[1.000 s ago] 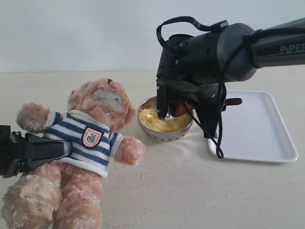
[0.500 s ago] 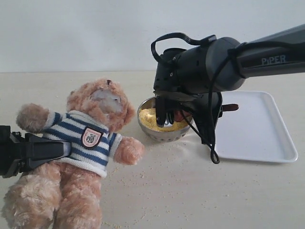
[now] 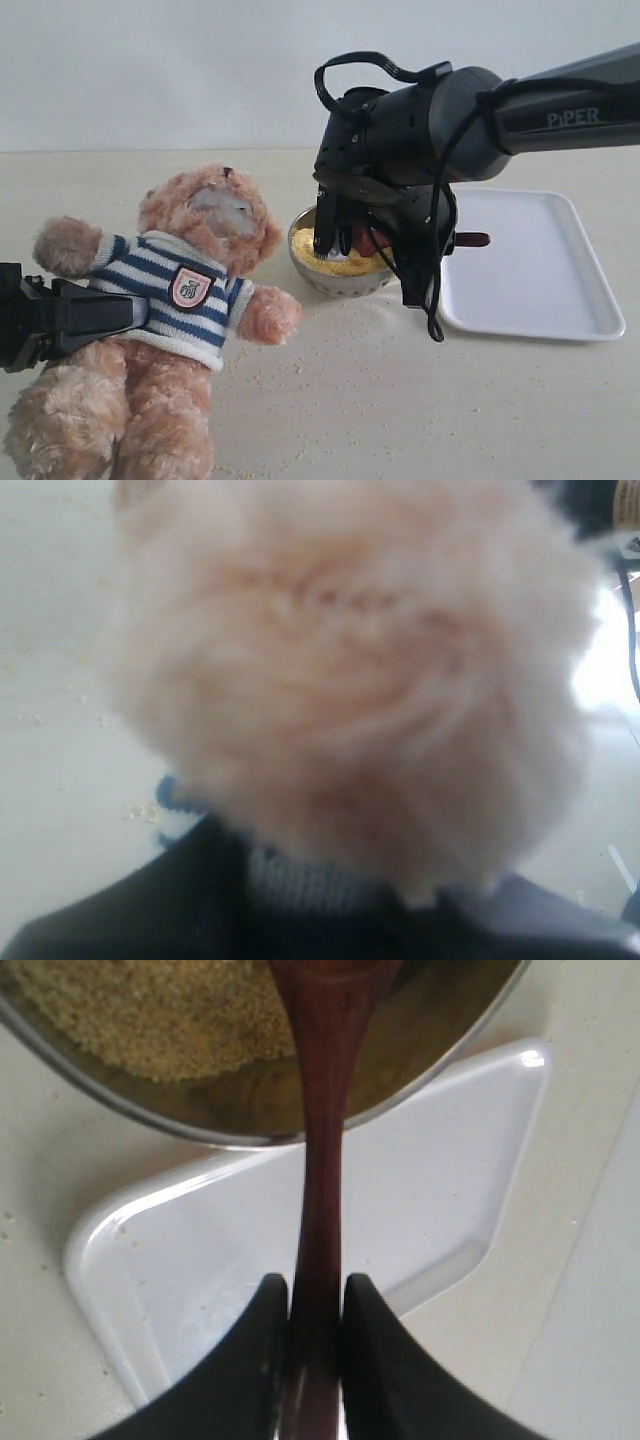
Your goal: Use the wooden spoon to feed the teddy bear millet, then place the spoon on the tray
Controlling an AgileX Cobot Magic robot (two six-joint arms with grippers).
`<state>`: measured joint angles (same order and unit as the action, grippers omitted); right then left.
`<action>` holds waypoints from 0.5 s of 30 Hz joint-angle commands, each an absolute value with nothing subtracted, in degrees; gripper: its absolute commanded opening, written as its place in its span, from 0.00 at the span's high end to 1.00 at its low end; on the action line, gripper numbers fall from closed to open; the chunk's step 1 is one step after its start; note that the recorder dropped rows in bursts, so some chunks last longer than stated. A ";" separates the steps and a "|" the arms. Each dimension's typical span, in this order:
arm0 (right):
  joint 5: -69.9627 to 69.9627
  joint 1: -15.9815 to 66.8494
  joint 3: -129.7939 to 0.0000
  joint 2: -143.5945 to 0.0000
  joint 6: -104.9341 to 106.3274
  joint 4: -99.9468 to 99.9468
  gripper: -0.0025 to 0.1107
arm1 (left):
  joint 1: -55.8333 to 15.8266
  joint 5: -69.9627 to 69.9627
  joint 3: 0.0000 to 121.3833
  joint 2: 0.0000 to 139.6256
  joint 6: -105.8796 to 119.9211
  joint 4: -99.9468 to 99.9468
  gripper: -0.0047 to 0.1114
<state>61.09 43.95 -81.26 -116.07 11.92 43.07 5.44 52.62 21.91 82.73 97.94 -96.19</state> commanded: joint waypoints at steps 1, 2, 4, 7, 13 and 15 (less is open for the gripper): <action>61.81 43.99 -81.91 -115.48 11.52 42.38 0.98 | 5.56 53.72 21.91 82.77 98.34 -97.66 0.92; 61.69 43.99 -81.91 -115.22 11.23 42.25 0.98 | 5.56 53.72 21.91 82.77 98.34 -97.66 0.92; 61.12 43.99 -81.91 -114.26 10.55 42.25 0.98 | 5.56 53.72 21.91 82.77 98.34 -97.66 0.92; 60.76 43.99 -81.91 -112.57 10.43 41.02 0.98 | 5.56 53.72 21.91 82.77 98.58 -97.77 0.92; 61.92 43.99 -81.91 -111.26 10.35 39.25 0.98 | 5.56 53.72 21.91 82.77 98.58 -97.77 0.92; 61.92 43.99 -81.91 -111.26 10.35 39.53 0.98 | 5.56 53.72 21.91 82.77 98.58 -97.77 0.92</action>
